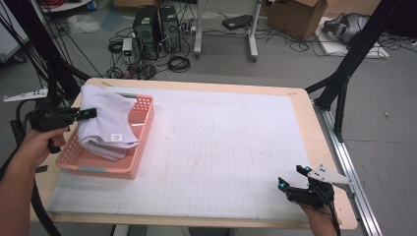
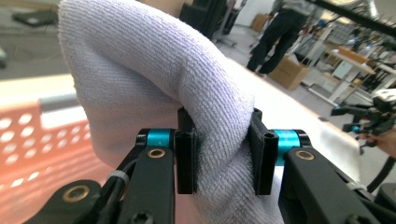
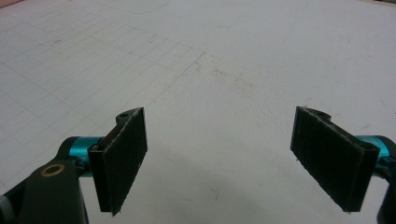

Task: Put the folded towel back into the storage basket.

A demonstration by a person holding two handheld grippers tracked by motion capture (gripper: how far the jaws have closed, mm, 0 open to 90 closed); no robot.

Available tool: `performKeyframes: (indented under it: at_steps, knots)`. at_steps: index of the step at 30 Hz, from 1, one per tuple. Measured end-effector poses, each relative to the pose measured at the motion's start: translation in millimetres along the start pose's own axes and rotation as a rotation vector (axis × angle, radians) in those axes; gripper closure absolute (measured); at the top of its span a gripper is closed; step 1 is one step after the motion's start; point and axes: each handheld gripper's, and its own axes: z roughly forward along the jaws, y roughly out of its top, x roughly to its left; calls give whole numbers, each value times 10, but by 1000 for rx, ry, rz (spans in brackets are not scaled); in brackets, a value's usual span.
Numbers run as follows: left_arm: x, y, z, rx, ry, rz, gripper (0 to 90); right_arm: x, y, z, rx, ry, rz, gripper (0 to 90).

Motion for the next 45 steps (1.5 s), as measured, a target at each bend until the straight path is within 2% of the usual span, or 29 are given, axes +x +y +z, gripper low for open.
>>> performKeyframes:
  at_steps: [4, 8, 10, 15, 16, 18, 21, 23, 25, 27, 30, 31, 33, 36, 38, 39, 41, 44, 45]
  knots:
    - [19, -67, 80, 39, -18, -4, 688, -4, -3, 1, 1, -2, -1, 175]
    - [17, -93, 156, 44, -27, -1, 688, 4, -3, 11, 6, -3, -3, 175]
    - [20, -103, 192, 68, -12, -6, 683, 15, -3, 14, 10, 0, -1, 175]
    - [45, -120, 220, 142, 61, -54, 618, 25, 1, 11, 7, 2, -6, 175]
    - [46, -117, 215, 150, 80, -59, 590, 20, 0, 8, 7, 2, -10, 175]
    - [50, -104, 184, 161, 157, -72, 533, 23, 3, 4, 5, 5, -8, 175]
    - [64, -93, 130, 200, 304, -96, 418, 21, 5, 9, 3, 8, -12, 175]
    - [70, -98, 97, 226, 392, -105, 389, 27, 6, 13, 6, 11, -11, 175]
    - [62, -91, 46, 211, 446, -105, 361, 31, 12, 18, 3, 14, -19, 175]
    - [45, -74, 9, 187, 476, -102, 361, 35, 15, 18, 2, 17, -19, 175]
    - [-13, -33, -47, 137, 517, -73, 361, 41, 15, 11, 2, 17, -15, 175]
    - [-33, -21, -58, 136, 534, -60, 362, 38, 14, 10, 1, 17, -17, 175]
    - [-66, -13, -39, 169, 558, -61, 371, 33, 15, 8, -4, 16, -18, 175]
    - [-101, -55, 84, 254, 537, -68, 414, 37, 22, 7, -3, 18, -15, 175]
    - [-116, -104, 211, 311, 540, -64, 414, 36, 22, 19, -1, 20, -12, 175]
    - [-118, -131, 278, 340, 558, -56, 409, 32, 20, 29, -4, 21, -19, 175]
    - [-109, -188, 414, 416, 622, -33, 375, 39, 20, 35, 1, 24, -21, 175]
    - [-69, -281, 630, 518, 675, -27, 340, 39, 21, 33, -3, 27, -17, 175]
    - [-55, -315, 702, 557, 679, -16, 325, 36, 20, 32, -6, 28, -14, 175]
